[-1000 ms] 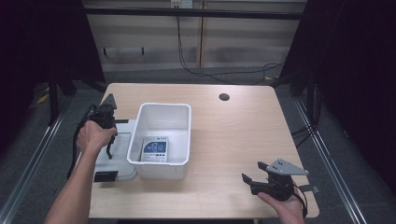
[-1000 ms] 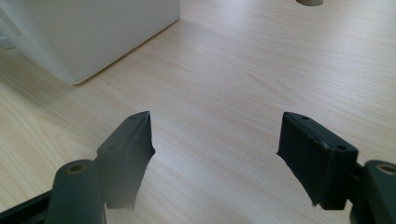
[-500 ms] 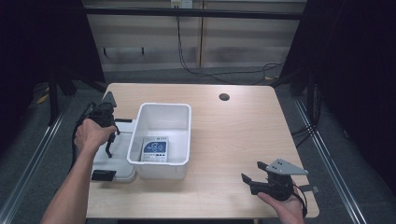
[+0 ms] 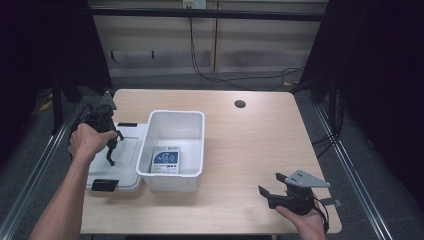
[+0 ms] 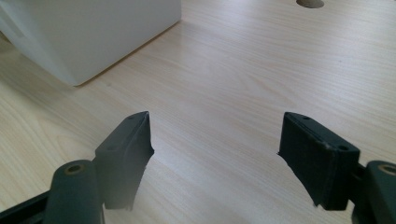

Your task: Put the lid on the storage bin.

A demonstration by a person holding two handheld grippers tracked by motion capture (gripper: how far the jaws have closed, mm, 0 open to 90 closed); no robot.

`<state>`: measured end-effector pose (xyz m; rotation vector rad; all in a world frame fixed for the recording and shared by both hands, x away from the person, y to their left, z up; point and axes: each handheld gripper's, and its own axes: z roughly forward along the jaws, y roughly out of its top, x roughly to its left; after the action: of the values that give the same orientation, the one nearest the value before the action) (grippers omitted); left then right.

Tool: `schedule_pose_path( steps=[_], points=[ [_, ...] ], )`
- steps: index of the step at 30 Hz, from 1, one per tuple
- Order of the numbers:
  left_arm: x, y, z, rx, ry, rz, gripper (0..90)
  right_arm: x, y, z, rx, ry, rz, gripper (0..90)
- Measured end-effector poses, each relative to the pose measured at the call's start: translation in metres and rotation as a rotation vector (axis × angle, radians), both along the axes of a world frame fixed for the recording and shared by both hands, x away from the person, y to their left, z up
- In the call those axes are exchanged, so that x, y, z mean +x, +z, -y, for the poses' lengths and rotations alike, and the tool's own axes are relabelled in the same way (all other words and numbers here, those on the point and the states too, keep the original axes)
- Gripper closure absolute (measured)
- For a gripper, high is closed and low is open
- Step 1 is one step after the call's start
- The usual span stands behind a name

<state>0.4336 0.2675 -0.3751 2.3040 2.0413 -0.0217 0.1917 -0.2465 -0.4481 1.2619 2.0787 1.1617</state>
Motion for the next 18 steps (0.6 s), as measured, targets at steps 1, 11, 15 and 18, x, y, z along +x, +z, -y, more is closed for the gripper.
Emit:
schedule_pose_path(
  steps=[1, 11, 15, 18],
  points=[
    [-0.001, 0.001, -0.001, 0.001, 0.003, 0.006, 84.9, 0.000, 0.000, 0.000, 0.000, 0.000, -0.001, 24.7],
    [-0.004, 0.026, -0.009, -0.011, -0.010, 0.039, 85.0, 0.000, 0.000, 0.002, 0.009, -0.026, 0.004, 21.5],
    [-0.006, 0.030, -0.010, -0.009, -0.011, 0.048, 84.9, 0.000, 0.001, 0.001, 0.017, -0.017, 0.002, 18.8],
    [-0.006, 0.029, -0.012, -0.022, -0.005, 0.042, 85.0, 0.000, 0.001, 0.002, 0.023, -0.017, 0.003, 17.8]
  ],
)
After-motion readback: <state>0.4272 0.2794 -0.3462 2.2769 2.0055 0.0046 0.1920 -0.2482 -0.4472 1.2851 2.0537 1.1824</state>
